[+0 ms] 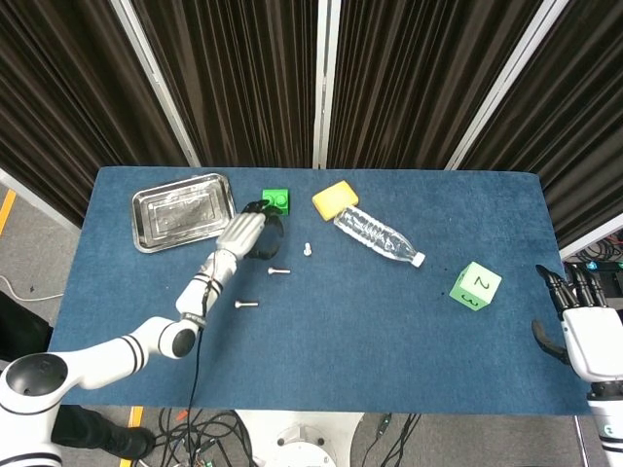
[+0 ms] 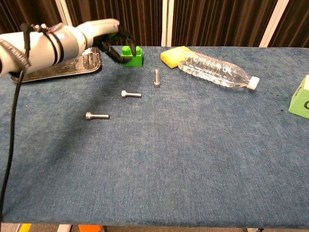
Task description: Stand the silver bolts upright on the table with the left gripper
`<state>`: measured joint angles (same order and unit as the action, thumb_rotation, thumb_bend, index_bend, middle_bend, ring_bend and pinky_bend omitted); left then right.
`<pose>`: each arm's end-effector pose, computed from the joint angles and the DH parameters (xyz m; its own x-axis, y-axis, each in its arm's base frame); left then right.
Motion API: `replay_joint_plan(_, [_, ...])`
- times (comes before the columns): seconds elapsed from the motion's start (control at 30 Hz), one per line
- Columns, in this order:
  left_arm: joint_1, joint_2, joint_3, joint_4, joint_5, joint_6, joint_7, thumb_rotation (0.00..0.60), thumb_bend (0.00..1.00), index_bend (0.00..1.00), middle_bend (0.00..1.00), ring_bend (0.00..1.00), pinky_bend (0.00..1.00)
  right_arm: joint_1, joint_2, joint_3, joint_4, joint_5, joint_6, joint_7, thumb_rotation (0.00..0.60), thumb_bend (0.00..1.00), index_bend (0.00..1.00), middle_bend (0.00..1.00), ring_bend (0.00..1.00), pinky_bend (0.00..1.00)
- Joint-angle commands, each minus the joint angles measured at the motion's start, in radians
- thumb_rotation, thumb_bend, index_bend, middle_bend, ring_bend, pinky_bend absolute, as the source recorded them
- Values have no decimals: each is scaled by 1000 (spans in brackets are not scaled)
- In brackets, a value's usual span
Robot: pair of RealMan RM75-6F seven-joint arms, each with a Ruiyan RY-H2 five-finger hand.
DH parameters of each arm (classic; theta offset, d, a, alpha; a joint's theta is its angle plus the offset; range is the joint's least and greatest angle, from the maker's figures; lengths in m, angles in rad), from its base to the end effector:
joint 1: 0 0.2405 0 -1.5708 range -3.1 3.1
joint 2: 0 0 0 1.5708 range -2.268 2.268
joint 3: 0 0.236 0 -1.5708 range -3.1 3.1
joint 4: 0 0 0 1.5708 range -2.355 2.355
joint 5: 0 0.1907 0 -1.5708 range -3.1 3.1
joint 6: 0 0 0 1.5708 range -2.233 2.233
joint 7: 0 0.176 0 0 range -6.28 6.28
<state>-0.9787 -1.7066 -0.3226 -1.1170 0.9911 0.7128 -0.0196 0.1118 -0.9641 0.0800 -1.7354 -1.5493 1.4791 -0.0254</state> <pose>-0.0787 0.4303 -0.0356 0.1592 0.3794 0.9114 0.9598 -0.2756 -0.0529 -0.2544 -0.2208 0.2018 0.4481 0.0373 0.8932 -0.8885 -0.0917 0.4496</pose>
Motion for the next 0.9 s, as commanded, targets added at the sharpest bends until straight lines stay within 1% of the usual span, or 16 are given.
replay_joint_plan(0.03, [14,-5,47,-49,-47,31,112,600,342,465,171,0,0,0,-1,-2,4,-2,1,3,600,299,78,187,2,26])
replay_joint_plan(0.1, [7,-24,53,-57,-77,42,158,600,324,465,171,0,0,-3,-1,-4,5,-3,3,6,600,299,78,186,2,26])
replay_joint_plan(0.3, [-18,-77,70,-51,-137,73,284,600,320,470,172,0,0,-12,3,-8,8,-2,15,11,600,299,78,187,2,26])
replay_joint_plan(0.47, [-29,-114,70,-41,-173,83,334,600,317,485,172,0,0,-15,2,-10,7,-1,17,11,600,298,78,189,2,25])
replay_joint_plan(0.63, [-40,-153,68,5,-197,114,392,600,317,485,172,0,0,-20,4,-11,5,-3,24,8,600,299,77,192,2,25])
replay_joint_plan(0.73, [-43,-162,58,22,-219,114,411,600,317,485,171,0,0,-22,6,-11,2,-1,26,5,600,299,78,193,2,25])
replay_joint_plan(0.9, [-40,-162,57,26,-230,96,417,600,317,497,172,0,0,-22,7,-10,-1,0,25,2,600,299,78,193,2,26])
